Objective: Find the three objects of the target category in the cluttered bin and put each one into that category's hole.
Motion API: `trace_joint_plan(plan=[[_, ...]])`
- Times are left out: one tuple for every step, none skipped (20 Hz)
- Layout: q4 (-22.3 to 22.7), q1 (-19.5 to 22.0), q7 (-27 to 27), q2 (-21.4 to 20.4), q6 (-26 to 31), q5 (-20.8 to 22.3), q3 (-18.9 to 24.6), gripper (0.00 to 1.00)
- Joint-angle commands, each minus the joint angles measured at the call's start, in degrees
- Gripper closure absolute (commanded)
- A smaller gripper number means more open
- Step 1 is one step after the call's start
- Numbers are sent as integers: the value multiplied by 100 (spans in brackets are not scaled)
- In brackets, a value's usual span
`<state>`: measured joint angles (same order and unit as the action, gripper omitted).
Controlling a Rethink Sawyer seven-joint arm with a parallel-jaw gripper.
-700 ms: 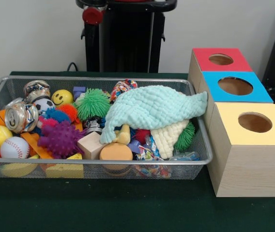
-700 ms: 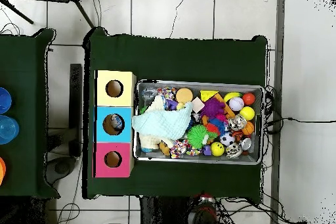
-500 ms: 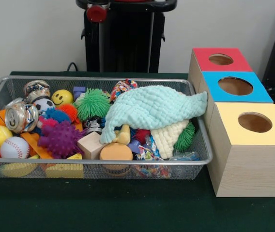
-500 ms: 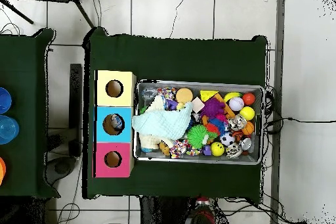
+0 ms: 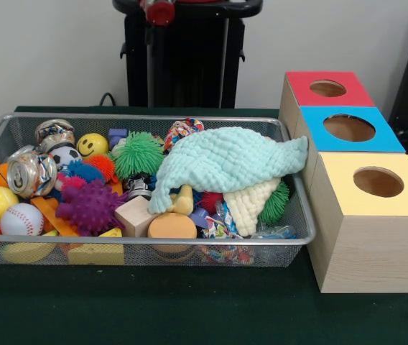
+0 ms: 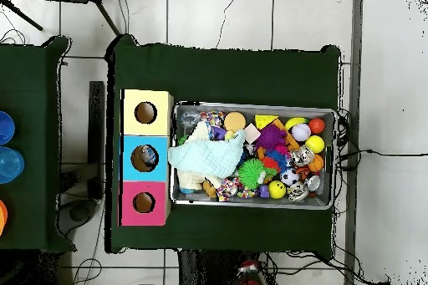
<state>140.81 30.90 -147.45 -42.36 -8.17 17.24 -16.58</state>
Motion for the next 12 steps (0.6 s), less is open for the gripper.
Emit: trace_joint_plan(plan=[[-321, -454, -465, 59, -185, -86, 158, 0], [-341, -539, -520, 110, -216, -153, 136, 0], [-361, -626, -592, 194, -298, -220, 133, 0], [-380, -713, -665, 279, -380, -287, 130, 0], [-393, -814, -743, 342, -433, -372, 150, 0], [-404, -885, -814, 384, -465, -447, 178, 0], [-418, -951, -884, 424, -484, -528, 203, 0], [-427, -1021, -950, 450, -486, -619, 229, 0], [-438, -1093, -1017, 486, -492, -727, 259, 0], [-449, -1165, -1084, 522, -498, -834, 289, 0], [-444, -1227, -1138, 533, -483, -931, 321, 0], [-443, -1286, -1178, 532, -443, -1037, 355, 0]])
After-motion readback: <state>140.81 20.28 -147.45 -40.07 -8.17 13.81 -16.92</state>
